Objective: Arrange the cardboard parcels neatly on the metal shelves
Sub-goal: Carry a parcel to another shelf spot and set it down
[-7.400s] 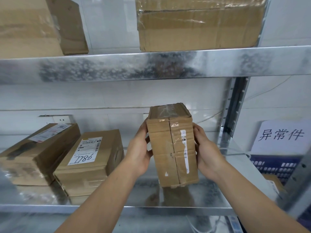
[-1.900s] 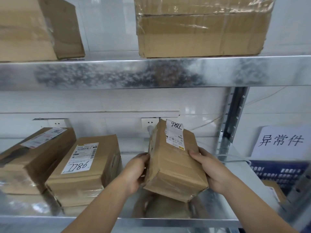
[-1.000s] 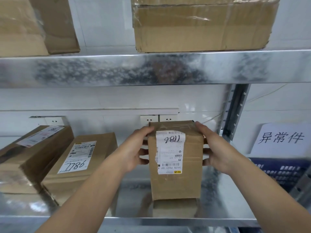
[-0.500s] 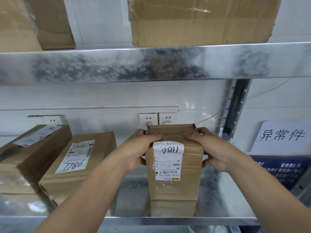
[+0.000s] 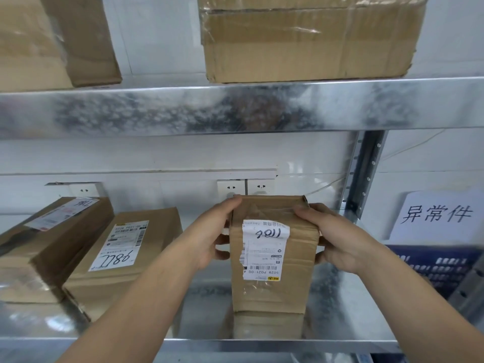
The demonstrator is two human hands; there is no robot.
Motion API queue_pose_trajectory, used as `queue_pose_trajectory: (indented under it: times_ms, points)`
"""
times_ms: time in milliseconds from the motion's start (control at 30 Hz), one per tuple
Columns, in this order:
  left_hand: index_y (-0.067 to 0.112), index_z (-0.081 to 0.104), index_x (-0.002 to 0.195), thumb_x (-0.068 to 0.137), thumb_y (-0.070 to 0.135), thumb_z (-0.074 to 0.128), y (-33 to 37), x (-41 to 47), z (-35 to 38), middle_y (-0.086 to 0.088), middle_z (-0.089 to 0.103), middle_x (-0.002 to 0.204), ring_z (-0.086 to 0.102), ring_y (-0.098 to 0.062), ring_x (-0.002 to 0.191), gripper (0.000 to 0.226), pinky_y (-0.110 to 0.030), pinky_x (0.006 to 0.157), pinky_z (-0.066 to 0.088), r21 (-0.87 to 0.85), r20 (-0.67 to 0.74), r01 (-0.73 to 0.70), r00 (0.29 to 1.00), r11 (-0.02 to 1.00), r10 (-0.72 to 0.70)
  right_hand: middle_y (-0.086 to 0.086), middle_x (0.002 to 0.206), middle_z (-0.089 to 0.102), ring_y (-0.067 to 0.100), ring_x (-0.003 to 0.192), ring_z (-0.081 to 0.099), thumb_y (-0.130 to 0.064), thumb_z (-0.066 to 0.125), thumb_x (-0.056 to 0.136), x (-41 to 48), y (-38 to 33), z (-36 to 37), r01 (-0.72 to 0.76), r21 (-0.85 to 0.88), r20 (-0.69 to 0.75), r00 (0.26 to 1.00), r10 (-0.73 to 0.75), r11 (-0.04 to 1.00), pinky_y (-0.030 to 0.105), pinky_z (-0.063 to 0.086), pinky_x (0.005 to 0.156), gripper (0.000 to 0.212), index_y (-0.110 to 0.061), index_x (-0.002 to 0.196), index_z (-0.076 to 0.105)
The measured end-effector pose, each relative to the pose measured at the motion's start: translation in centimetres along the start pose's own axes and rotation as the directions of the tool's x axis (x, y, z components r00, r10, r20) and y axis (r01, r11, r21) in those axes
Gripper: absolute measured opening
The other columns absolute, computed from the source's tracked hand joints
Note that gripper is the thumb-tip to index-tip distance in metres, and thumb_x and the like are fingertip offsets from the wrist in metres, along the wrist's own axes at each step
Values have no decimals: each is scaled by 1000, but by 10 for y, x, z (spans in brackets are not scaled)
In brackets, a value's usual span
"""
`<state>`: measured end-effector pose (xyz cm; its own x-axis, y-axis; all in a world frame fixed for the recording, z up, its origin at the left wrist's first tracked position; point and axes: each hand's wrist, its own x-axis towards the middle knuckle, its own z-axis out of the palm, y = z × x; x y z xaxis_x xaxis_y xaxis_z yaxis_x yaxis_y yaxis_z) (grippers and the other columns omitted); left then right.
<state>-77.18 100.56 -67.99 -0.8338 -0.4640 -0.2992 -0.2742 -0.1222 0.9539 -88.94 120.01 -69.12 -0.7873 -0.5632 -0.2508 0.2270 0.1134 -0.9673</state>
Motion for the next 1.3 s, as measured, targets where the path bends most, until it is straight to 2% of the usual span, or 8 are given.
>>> queue_pose_trajectory:
  times_ms: [133, 300, 467, 667, 867, 1000, 1167, 1300]
  points:
    - [29, 70, 115, 94, 63, 52, -16, 8, -11, 0, 71, 121, 60, -25, 120, 44, -49, 103, 43, -30, -62, -24, 998, 999, 22, 16, 108, 73, 33, 97, 65, -39, 69, 92, 1, 5, -11, -32, 120, -22, 999, 35, 992, 53, 59, 79, 40, -15, 124, 67]
    - [42, 65, 129, 100, 38, 52, -31, 4, -17, 9, 73, 120, 60, -15, 123, 32, -40, 112, 38, 94, 73, -127, 990, 987, 121, 21, 119, 72, 32, 98, 67, -48, 71, 74, 0, 12, -14, -50, 241, -16, 998, 55, 969, 57, 58, 85, 53, -15, 115, 76]
    - [51, 62, 121, 100, 27, 55, -25, -2, -22, 16, 75, 113, 62, -12, 117, 33, -41, 106, 39, 174, 112, -140, 986, 975, 122, 4, 59, 60, 16, 41, 55, -55, 53, 99, 1, 12, -14, -28, 415, -51, 997, 54, 910, 29, 48, 49, 40, -16, 100, 63]
    - [39, 73, 111, 101, 39, 58, -24, 0, -25, 15, 75, 96, 63, -16, 94, 17, -40, 93, 42, 184, 67, -108, 993, 977, 97, 7, 73, 60, 23, 68, 56, -33, 56, 101, -4, 24, -3, 148, 623, -162, 985, -58, 768, 38, 50, 65, 24, -14, 86, 57]
    - [24, 75, 106, 100, 44, 58, -19, -4, -18, 0, 72, 88, 65, -19, 78, 27, -36, 77, 54, 86, 65, -68, 996, 994, 62, -1, 88, 68, 17, 82, 59, -8, 53, 102, -3, 41, 17, 282, 438, -219, 954, -203, 854, 32, 42, 66, 14, -22, 105, 56]
    - [23, 75, 107, 102, 45, 54, -16, -4, -11, 1, 75, 86, 68, -18, 78, 31, -32, 73, 56, 76, 86, -61, 995, 995, 54, -13, 100, 77, 10, 108, 67, -35, 53, 104, 2, 50, 27, 256, 197, -142, 963, -230, 947, 34, 47, 94, 21, -26, 114, 69]
    - [18, 76, 107, 100, 45, 58, -21, -2, -7, -7, 78, 102, 71, -26, 97, 33, -37, 94, 52, 133, 111, -14, 994, 991, -1, -14, 146, 58, 14, 145, 42, -100, 52, 64, 12, 56, 20, -19, 92, 119, 993, 8, 996, 53, 25, 123, 93, -44, 137, 62]
    - [24, 74, 112, 96, 49, 62, -31, 2, -7, 1, 79, 105, 71, -23, 110, 32, -48, 108, 49, 170, 111, 44, 992, 985, -63, 5, 129, 70, 26, 125, 61, -78, 68, 76, 3, 42, 22, -76, 34, 73, 995, 74, 997, 56, 42, 115, 71, -25, 123, 71]
